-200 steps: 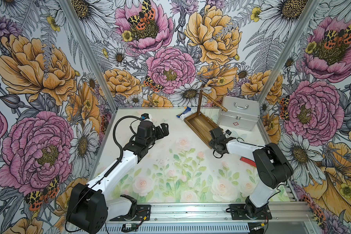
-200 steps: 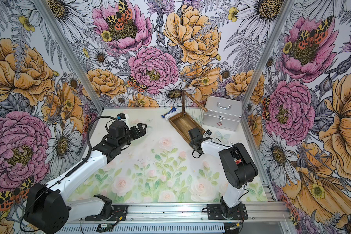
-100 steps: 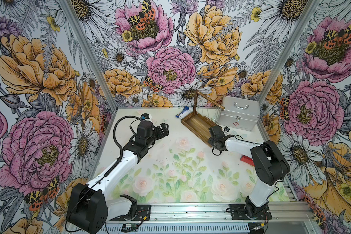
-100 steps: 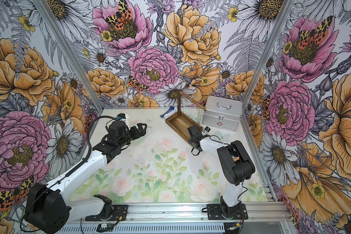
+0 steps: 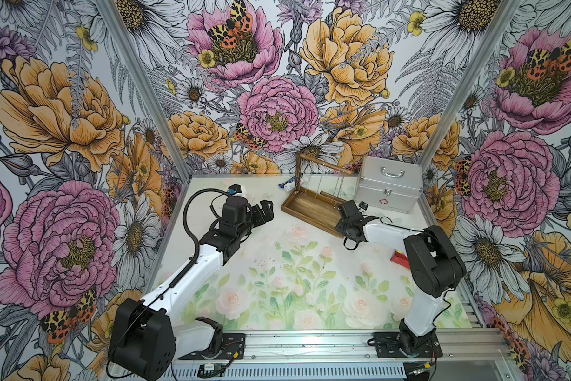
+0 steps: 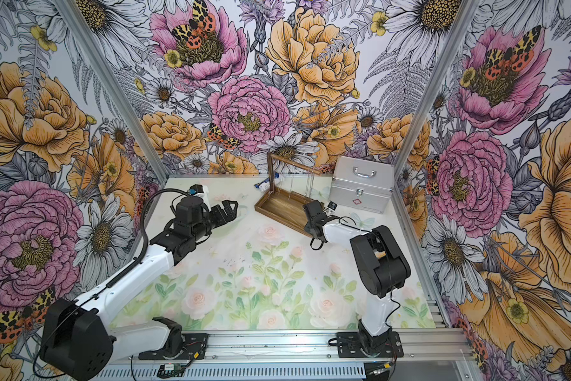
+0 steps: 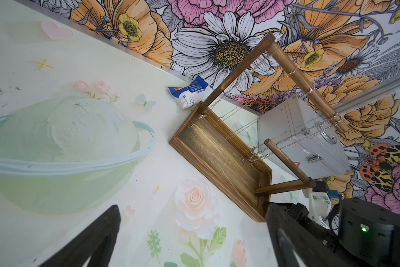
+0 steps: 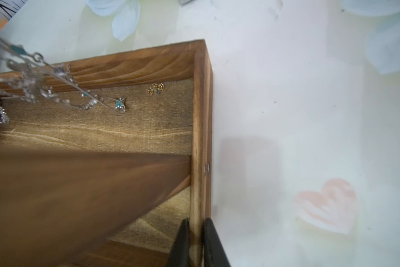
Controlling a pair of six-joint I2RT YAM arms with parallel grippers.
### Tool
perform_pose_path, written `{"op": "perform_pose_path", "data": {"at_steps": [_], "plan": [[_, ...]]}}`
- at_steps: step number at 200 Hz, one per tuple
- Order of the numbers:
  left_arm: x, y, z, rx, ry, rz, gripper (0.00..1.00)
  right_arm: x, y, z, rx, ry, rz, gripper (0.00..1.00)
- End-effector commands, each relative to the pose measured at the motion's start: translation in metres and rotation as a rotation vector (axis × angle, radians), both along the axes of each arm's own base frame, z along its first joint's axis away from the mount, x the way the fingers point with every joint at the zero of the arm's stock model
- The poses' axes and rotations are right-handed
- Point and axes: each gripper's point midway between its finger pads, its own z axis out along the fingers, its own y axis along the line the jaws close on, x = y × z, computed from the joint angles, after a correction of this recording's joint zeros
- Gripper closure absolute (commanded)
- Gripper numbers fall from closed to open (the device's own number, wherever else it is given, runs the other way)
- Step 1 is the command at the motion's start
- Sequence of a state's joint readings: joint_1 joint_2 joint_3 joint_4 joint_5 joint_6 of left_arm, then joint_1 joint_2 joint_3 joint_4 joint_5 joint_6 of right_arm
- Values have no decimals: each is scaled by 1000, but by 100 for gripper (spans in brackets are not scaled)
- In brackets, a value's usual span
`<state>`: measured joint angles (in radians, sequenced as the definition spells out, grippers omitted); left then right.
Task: Take the necklace off the jewelry display stand
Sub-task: Adjust the stand at the center of the board.
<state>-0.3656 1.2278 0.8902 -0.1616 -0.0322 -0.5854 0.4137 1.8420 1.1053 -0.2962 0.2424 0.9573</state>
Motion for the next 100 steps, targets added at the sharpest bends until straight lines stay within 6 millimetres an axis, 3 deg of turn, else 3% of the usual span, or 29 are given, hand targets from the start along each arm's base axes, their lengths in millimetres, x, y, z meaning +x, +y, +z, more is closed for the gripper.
{"op": "perform_pose_path", "data": {"at_steps": [1,100], "plan": [[2,3,12,-23,-13,12,1,5,19,-5,16,21,103,88],[5,16,9,-28,-3,56,2,21,43,-10,-14,66,285,91]]}}
